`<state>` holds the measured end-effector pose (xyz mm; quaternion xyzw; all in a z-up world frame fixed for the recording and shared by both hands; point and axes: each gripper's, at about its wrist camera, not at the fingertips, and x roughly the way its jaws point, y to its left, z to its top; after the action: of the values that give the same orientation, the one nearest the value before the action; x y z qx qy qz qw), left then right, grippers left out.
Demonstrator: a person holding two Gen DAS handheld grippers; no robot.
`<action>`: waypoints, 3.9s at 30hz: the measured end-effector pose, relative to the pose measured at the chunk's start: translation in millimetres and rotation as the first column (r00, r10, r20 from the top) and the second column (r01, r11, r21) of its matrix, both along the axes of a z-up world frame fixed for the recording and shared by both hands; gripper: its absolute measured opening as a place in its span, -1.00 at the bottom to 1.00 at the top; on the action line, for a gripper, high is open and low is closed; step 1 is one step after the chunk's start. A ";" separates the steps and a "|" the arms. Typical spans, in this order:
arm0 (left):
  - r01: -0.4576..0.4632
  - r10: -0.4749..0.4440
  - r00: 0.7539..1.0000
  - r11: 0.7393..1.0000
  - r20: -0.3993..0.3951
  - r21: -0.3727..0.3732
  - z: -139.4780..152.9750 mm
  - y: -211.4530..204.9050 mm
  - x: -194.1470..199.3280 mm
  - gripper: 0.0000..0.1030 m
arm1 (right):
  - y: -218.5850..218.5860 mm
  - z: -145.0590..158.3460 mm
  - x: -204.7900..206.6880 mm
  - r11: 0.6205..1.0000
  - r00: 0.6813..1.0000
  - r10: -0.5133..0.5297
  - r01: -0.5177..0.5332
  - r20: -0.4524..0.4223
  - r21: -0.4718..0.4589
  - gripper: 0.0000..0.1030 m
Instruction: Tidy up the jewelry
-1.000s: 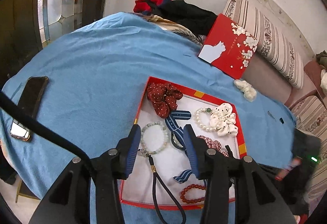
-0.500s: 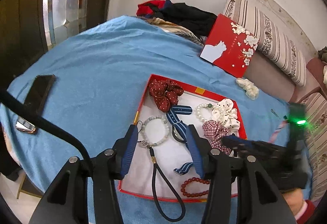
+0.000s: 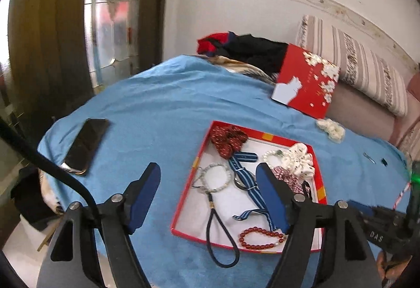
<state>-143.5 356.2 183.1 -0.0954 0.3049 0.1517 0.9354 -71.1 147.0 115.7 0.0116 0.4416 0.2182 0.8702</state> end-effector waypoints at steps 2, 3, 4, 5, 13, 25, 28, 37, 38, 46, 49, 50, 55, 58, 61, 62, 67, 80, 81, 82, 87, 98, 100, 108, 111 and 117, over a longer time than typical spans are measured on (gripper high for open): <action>-0.042 0.042 0.999 0.999 0.005 -0.032 1.9 6.6 -5.7 0.44 | 6.4 1.1 -2.2 0.999 0.999 0.034 -0.034 0.004 0.004 -0.34; -0.056 0.057 0.998 0.997 0.008 -0.047 1.7 9.5 -7.2 0.45 | 15.1 2.0 -2.5 0.998 0.998 0.068 -0.068 0.004 0.008 -0.34; -0.081 0.082 0.997 0.994 0.015 -0.067 0.6 13.5 -9.4 0.47 | 22.5 1.5 -2.8 0.995 0.996 0.095 -0.095 0.003 0.012 -0.34; -0.110 0.112 0.993 0.991 0.022 -0.083 -1.4 17.0 -10.5 0.50 | 32.9 0.7 -2.4 0.992 0.992 0.128 -0.128 0.000 0.015 -0.34; -0.288 0.297 0.955 0.935 0.009 -0.207 -38.9 47.8 5.1 0.53 | 134.0 -19.1 20.4 0.935 0.942 0.334 -0.334 -0.016 -0.117 -0.34; -0.397 0.385 0.917 0.871 -0.100 -0.288 -88.1 104.8 6.8 0.53 | 207.5 -57.4 58.5 0.808 0.882 0.470 -0.449 -0.042 -0.382 -0.25; -0.401 0.383 0.916 0.859 -0.120 -0.320 -93.4 110.5 9.5 0.53 | 214.0 -60.4 57.3 0.782 0.872 0.489 -0.452 -0.028 -0.429 -0.22; -0.389 0.357 0.921 0.828 -0.156 -0.404 -106.3 114.2 12.6 0.52 | 229.7 -64.9 47.3 0.627 0.814 0.580 -0.468 -0.027 -0.623 -0.22; -0.390 0.358 0.921 0.826 -0.156 -0.408 -106.7 115.0 12.2 0.52 | 229.7 -64.9 47.7 0.619 0.810 0.585 -0.473 -0.033 -0.627 -0.22; -0.381 0.332 0.925 0.810 -0.186 -0.446 -115.3 115.6 18.0 0.52 | 215.4 -51.2 84.5 0.796 0.876 0.455 -0.480 -0.157 -0.370 -0.91; -0.377 0.332 0.926 0.813 -0.179 -0.443 -114.9 114.6 17.9 0.53 | 191.6 -46.3 109.0 0.908 0.893 0.368 -0.405 -0.259 -0.108 -0.99; -0.378 0.332 0.926 0.813 -0.180 -0.443 -115.4 114.8 18.0 0.53 | 185.5 -46.6 112.5 0.923 0.898 0.348 -0.378 -0.268 -0.068 -0.99; -0.375 0.329 0.927 0.816 -0.181 -0.439 -115.7 113.8 19.0 0.53 | 187.0 -40.9 92.8 0.884 0.905 0.395 -0.422 -0.161 -0.203 -0.25; -0.379 0.330 0.925 0.810 -0.187 -0.446 -117.4 114.5 19.5 0.53 | 201.4 -45.8 74.1 0.806 0.881 0.462 -0.464 -0.098 -0.367 0.21; -0.374 0.322 0.927 0.812 -0.191 -0.447 -118.0 112.6 21.6 0.52 | 212.0 -58.1 64.3 0.743 0.858 0.507 -0.486 -0.087 -0.460 0.19; -0.371 0.318 0.929 0.815 -0.191 -0.445 -117.9 111.4 22.8 0.53 | 213.3 -58.3 63.5 0.744 0.855 0.514 -0.485 -0.070 -0.459 -0.06; -0.370 0.314 0.929 0.817 -0.196 -0.443 -119.3 109.2 23.9 0.53 | 205.5 -49.1 90.6 0.835 0.896 0.419 -0.444 -0.148 -0.323 -0.43; -0.368 0.311 0.930 0.808 -0.196 -0.460 -120.9 108.8 23.0 0.53 | 120.0 -87.3 99.1 0.849 0.820 0.339 -0.056 -0.461 0.525 -0.40; -0.361 0.305 0.932 0.812 -0.195 -0.459 -120.5 107.5 23.2 0.53 | 116.4 -90.3 98.4 0.849 0.826 0.333 -0.052 -0.456 0.525 -0.40; -0.358 0.301 0.934 0.814 -0.195 -0.457 -120.1 106.4 23.1 0.53 | 114.1 -86.9 97.1 0.858 0.839 0.318 -0.057 -0.441 0.510 -0.36; -0.361 0.303 0.932 0.816 -0.198 -0.451 -120.0 105.2 24.3 0.53 | 116.8 -54.1 83.8 0.948 0.926 0.232 -0.147 -0.298 0.283 -0.21; -0.357 0.294 0.933 0.825 -0.207 -0.438 -120.2 99.3 28.4 0.52 | 118.0 -42.9 72.6 0.939 0.976 0.186 -0.210 -0.113 -0.270 -0.35; -0.359 0.296 0.933 0.823 -0.206 -0.441 -120.3 99.1 27.8 0.53 | 110.3 -42.6 64.4 0.938 0.977 0.197 -0.213 -0.086 -0.273 -0.35; -0.354 0.293 0.934 0.828 -0.203 -0.435 -119.2 97.5 28.0 0.53 | 85.9 -10.2 53.4 0.968 0.988 0.156 -0.149 0.017 -0.200 -0.35; -0.351 0.292 0.936 0.826 -0.199 -0.441 -119.3 97.0 28.7 0.53 | 86.9 -29.9 61.9 0.945 0.990 0.135 -0.137 -0.028 -0.297 -0.35; -0.330 0.272 0.943 0.843 -0.194 -0.424 -116.6 91.1 31.1 0.53 | 112.2 -59.6 83.2 0.949 0.981 0.155 -0.181 -0.116 -0.259 -0.47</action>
<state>-112.3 447.3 66.5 -0.3466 0.3714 0.2277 0.8307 12.1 259.1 56.1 -0.1336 0.5069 0.2291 0.8202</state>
